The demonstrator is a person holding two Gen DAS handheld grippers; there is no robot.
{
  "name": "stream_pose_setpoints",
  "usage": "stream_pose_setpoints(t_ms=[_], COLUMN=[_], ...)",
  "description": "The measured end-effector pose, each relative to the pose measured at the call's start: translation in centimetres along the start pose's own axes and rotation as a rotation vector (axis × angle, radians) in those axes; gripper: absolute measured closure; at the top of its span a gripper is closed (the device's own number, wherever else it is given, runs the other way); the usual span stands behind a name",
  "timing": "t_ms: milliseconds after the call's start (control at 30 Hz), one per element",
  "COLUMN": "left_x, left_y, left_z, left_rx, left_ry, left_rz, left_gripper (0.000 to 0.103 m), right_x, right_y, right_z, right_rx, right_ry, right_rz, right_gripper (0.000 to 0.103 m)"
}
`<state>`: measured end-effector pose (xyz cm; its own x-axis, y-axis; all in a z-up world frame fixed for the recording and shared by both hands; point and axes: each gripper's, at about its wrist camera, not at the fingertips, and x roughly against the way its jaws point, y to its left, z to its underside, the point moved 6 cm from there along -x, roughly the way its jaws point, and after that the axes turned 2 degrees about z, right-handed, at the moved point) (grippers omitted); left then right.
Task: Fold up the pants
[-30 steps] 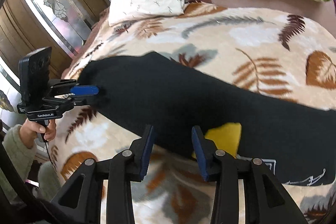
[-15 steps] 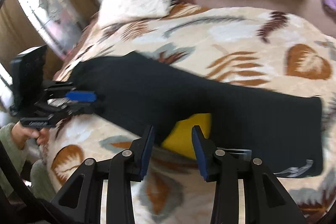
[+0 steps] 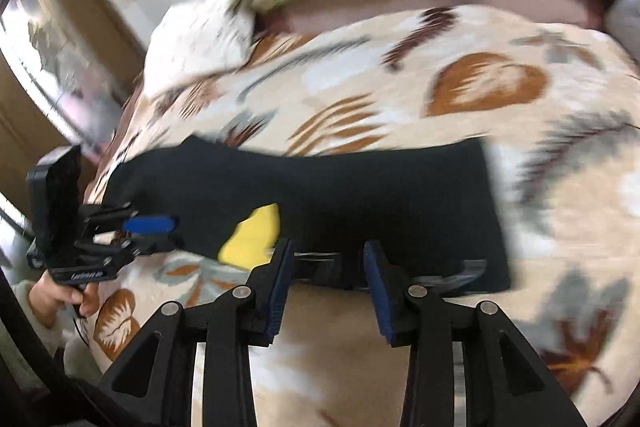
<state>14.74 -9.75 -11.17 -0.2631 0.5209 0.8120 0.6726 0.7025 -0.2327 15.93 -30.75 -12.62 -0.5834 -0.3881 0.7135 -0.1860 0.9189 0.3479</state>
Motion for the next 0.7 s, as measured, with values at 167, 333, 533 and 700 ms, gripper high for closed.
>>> stream_pose_setpoints(t_ms=[167,333,533,700], left_x=[-3.5,-7.0,-9.0,-11.3], left_y=[-5.4,-10.4,-14.1,-16.2], left_z=[-2.5,-4.6,-6.9,-7.7], left_rx=[-0.095,-0.193,-0.295,-0.397], left_ry=[0.025,0.052,0.054,0.095], left_rz=[0.018,0.027,0.023,-0.018], left_gripper=[0.068,0.064,0.054,0.054], right_x=[2.6,3.8,3.5,3.1], right_y=[-5.9,-9.2,-10.8,-11.6], right_z=[-0.3,0.1,0.2,-0.2], right_rx=[-0.118,-0.194,-0.239,-0.26], right_ry=[-0.034,-0.07,-0.062,-0.056], right_rz=[0.024,0.011,-0.019,-0.05], right_gripper=[0.06,0.06,0.06,0.06])
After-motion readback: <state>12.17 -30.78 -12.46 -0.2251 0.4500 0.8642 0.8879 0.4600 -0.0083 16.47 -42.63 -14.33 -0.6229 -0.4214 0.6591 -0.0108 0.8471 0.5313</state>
